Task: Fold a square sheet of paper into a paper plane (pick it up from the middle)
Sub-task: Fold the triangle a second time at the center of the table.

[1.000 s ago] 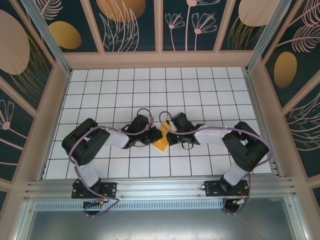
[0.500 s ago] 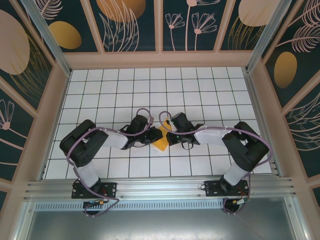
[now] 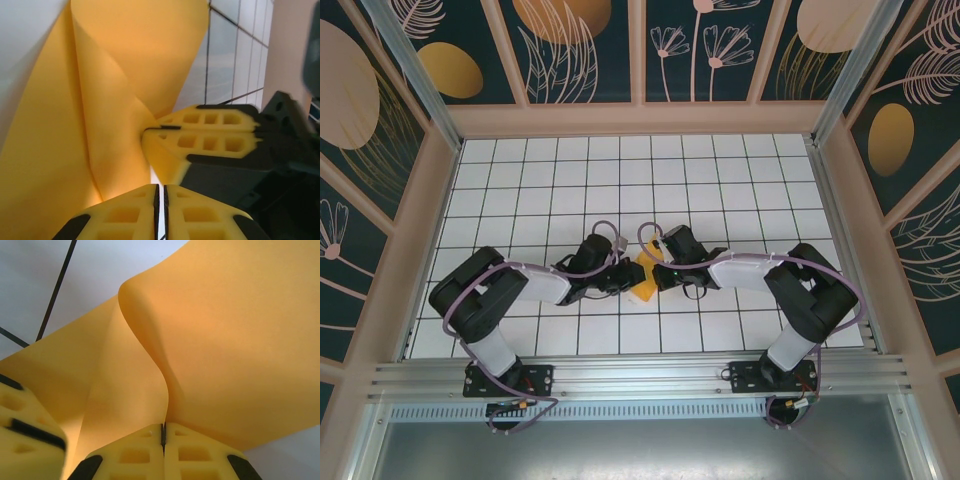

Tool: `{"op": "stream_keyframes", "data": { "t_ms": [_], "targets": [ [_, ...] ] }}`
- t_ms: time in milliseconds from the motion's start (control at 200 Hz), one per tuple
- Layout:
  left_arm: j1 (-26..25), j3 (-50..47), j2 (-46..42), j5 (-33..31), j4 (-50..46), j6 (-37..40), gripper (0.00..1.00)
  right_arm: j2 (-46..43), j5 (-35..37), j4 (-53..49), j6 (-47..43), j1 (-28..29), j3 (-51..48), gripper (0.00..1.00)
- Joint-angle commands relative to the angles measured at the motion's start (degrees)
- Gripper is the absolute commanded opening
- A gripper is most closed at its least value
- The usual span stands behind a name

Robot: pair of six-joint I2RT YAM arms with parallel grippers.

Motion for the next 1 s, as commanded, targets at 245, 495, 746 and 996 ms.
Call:
{"op": "stream_keyframes", "data": {
  "t_ms": [245, 495, 746, 996],
  "targets": [
    [-1.51, -0.33, 1.22, -3.89, -7.44, 3.56, 0.14, 2.33, 1.39, -2.92, 0.51, -0.71, 0.28, 0.07],
    [-2.42, 0.65, -2.53, -2.29, -7.34, 2.97, 0.16, 2.32, 1.37, -2.99, 0.47, -0.68, 0.25, 0.07],
    [-3.20, 0.76, -4.02, -2.04, -7.29, 2.36, 0.17, 2.42, 1.35, -3.03, 0.51, -0.73, 0.53, 0.07],
    [-3.83, 0.79, -1.40, -0.40, -5.94, 2.56, 0.18, 2.69, 1.22, -2.95, 0.64, -0.69, 0.54, 0.07]
  ]
}}
